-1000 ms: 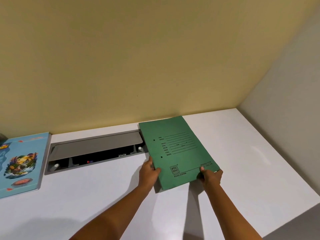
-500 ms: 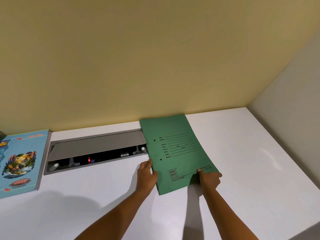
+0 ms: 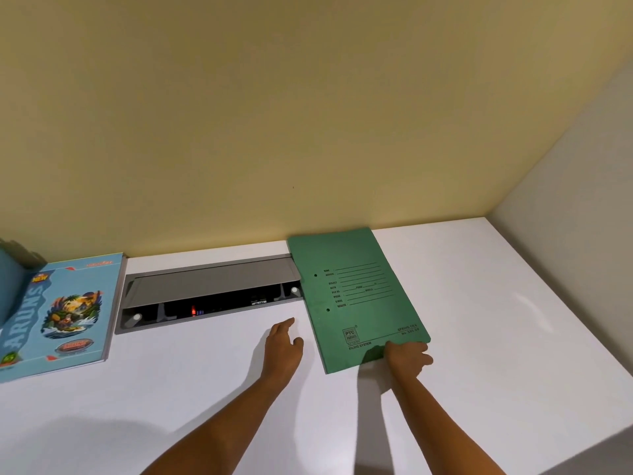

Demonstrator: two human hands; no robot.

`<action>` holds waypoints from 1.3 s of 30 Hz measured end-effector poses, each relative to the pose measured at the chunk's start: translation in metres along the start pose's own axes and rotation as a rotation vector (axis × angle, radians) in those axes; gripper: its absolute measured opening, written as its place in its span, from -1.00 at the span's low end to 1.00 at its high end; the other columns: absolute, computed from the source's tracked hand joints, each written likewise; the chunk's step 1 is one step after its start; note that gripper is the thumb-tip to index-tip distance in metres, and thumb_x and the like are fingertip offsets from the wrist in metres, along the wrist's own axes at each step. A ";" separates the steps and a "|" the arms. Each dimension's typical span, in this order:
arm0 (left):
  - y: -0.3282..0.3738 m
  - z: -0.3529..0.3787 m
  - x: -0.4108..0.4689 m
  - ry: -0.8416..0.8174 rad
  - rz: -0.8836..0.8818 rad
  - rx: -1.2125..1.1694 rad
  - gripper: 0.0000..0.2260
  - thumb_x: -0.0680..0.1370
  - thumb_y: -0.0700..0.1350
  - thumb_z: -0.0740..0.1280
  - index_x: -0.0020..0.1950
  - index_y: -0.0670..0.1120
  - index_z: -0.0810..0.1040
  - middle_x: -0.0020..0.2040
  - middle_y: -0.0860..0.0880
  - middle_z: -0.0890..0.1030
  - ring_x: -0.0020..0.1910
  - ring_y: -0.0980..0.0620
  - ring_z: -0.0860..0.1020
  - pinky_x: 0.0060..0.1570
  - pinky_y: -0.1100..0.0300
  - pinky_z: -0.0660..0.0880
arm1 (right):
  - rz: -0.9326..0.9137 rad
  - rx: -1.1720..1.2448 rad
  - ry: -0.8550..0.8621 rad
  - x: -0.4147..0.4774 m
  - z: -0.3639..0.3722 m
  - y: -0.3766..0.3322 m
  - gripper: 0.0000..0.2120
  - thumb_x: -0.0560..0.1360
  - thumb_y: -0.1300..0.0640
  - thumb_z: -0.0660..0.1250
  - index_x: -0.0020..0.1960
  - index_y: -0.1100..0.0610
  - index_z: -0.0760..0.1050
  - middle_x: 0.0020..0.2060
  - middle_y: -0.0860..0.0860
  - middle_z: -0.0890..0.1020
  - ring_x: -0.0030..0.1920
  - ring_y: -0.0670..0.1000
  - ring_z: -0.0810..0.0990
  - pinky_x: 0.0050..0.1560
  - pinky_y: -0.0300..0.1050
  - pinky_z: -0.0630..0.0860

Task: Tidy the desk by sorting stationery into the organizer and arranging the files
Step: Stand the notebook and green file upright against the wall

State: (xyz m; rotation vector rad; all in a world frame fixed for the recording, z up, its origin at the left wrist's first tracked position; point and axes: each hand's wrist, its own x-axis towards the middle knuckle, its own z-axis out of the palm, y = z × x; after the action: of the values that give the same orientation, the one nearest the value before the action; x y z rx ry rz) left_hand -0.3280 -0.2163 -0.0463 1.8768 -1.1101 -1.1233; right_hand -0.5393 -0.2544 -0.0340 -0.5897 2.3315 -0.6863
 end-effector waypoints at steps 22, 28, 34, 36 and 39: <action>-0.149 -0.272 -0.129 0.466 -0.123 -0.035 -0.72 0.57 -0.30 0.23 0.27 -0.18 0.49 0.28 -0.13 0.53 0.28 -0.11 0.48 0.35 0.06 0.36 | -1.101 -0.181 -0.519 -0.338 0.175 0.044 -0.68 0.47 0.33 0.34 0.18 0.11 0.41 0.14 0.02 0.43 -0.01 -0.11 0.43 0.10 -0.32 0.44; -0.208 -0.359 -0.169 0.634 -0.195 -0.094 -0.71 0.55 -0.37 0.19 0.23 -0.22 0.51 0.19 -0.15 0.55 0.19 -0.12 0.53 0.19 0.18 0.39 | -1.199 -0.266 -0.667 -0.424 0.223 0.060 -0.71 0.48 0.30 0.33 0.16 0.09 0.42 0.11 -0.01 0.44 0.09 -0.03 0.49 0.15 -0.15 0.52; -0.260 -0.435 -0.190 0.743 -0.286 -0.109 -0.69 0.55 -0.33 0.18 0.27 -0.20 0.49 0.23 -0.12 0.53 0.22 -0.08 0.50 0.09 0.26 0.33 | -1.221 -0.303 -0.815 -0.496 0.276 0.070 -0.75 0.48 0.33 0.30 0.11 0.11 0.45 0.00 -0.09 0.38 0.11 -0.02 0.52 0.02 -0.25 0.50; -0.280 -0.458 -0.193 0.724 -0.324 -0.045 -0.66 0.53 -0.30 0.21 0.31 -0.17 0.48 0.30 -0.09 0.50 0.29 -0.07 0.45 0.16 0.24 0.33 | -1.194 -0.318 -0.849 -0.520 0.293 0.070 -0.77 0.48 0.32 0.29 0.10 0.11 0.46 -0.01 -0.05 0.43 0.10 -0.01 0.53 -0.03 -0.26 0.46; -0.303 -0.488 -0.194 0.626 -0.426 0.044 -0.58 0.46 -0.14 0.20 0.33 -0.14 0.44 0.33 -0.09 0.45 0.31 -0.11 0.41 0.17 0.12 0.36 | -1.144 -0.341 -0.913 -0.555 0.318 0.068 -0.77 0.48 0.31 0.28 0.11 0.12 0.48 0.05 0.02 0.51 0.10 0.00 0.52 -0.01 -0.22 0.44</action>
State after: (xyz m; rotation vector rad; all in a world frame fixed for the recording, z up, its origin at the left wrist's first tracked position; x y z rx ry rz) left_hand 0.1618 0.1415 -0.0449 2.3351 -0.3963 -0.6292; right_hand 0.0484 0.0063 -0.0423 -1.9491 1.0992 -0.3094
